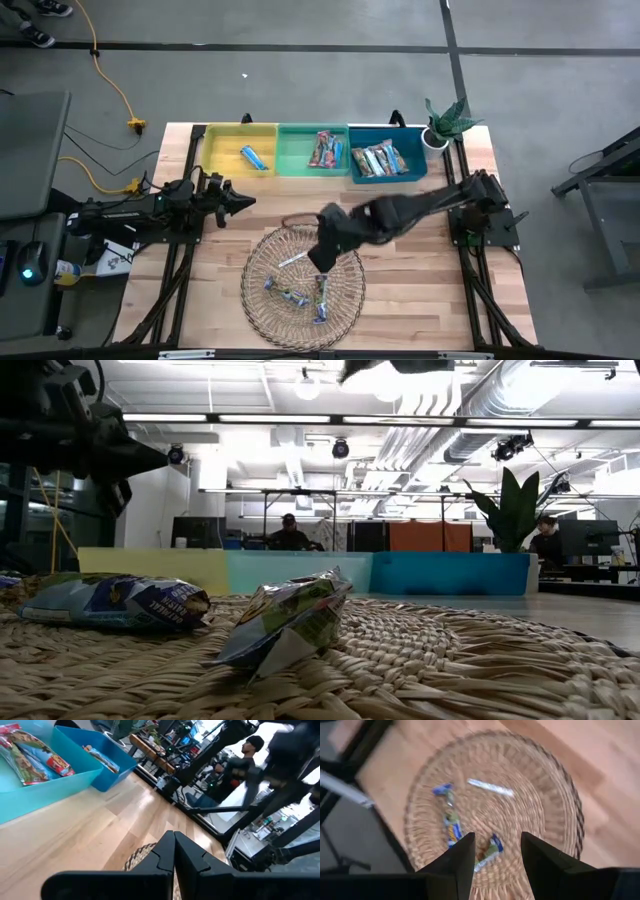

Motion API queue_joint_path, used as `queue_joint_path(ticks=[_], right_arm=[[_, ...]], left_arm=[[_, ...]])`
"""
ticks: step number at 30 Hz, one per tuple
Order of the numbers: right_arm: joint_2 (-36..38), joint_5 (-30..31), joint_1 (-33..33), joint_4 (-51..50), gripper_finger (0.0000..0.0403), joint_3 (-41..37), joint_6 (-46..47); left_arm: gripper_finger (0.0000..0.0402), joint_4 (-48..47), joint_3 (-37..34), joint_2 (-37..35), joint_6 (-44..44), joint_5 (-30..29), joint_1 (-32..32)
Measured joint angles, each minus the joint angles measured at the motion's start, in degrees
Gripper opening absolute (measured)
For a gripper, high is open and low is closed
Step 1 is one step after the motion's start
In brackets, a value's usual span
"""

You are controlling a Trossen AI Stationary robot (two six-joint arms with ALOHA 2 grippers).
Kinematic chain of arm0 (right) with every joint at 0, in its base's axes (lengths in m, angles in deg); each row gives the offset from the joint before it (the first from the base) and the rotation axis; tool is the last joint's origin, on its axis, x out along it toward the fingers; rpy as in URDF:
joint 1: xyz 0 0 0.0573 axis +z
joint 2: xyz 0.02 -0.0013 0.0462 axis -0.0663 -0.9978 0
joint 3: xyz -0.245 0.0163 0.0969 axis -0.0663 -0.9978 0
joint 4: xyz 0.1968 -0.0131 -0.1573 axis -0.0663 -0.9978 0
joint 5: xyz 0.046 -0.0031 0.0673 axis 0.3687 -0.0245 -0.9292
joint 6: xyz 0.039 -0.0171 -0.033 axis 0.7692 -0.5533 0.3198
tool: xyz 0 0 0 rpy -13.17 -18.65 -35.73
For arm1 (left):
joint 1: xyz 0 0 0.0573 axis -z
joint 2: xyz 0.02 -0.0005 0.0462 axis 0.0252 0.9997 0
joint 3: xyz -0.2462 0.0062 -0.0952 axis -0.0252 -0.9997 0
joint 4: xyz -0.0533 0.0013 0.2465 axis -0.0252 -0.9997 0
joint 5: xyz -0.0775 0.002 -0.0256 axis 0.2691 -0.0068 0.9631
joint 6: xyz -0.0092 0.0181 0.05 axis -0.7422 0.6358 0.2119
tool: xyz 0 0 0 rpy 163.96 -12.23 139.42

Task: Pick and place Granola Bars by type
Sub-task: Put the blue granola bar into the yellow bin

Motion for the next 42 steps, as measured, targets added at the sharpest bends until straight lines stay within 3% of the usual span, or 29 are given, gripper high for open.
queue_joint_path(ticks=[3,7,13,16,29,34,42], right_arm=[[0.02,1.99,2.35,3.13,0.0142,-5.59,10.05],[0.00,0.09,4.60,12.09,0.0142,-14.37,19.46],[0.00,3.14,7.54,37.49,0.0142,-29.59,25.49],[-0.08,3.10,8.20,43.24,0.0142,-34.57,27.45],[-0.07,-4.39,8.16,46.15,0.0145,-36.81,20.63],[-0.07,-8.01,8.16,46.17,0.0178,-36.81,20.45],[-0.07,-7.32,7.37,47.72,0.0241,-36.74,16.55]], left_arm=[[0.0000,0.02,0.01,-0.01,-0.04,0.19,0.00],[0.0000,0.02,-0.01,0.00,-0.05,0.21,0.00],[0.0000,0.02,0.00,0.00,-0.05,0.21,0.00],[0.0000,0.02,0.00,0.00,-0.05,0.21,0.00],[0.0000,0.04,-0.01,0.00,-0.05,0.21,0.00],[0.0000,0.04,0.00,0.00,-0.05,0.17,0.00],[0.0000,0.02,-0.01,0.00,-0.05,0.06,0.00]])
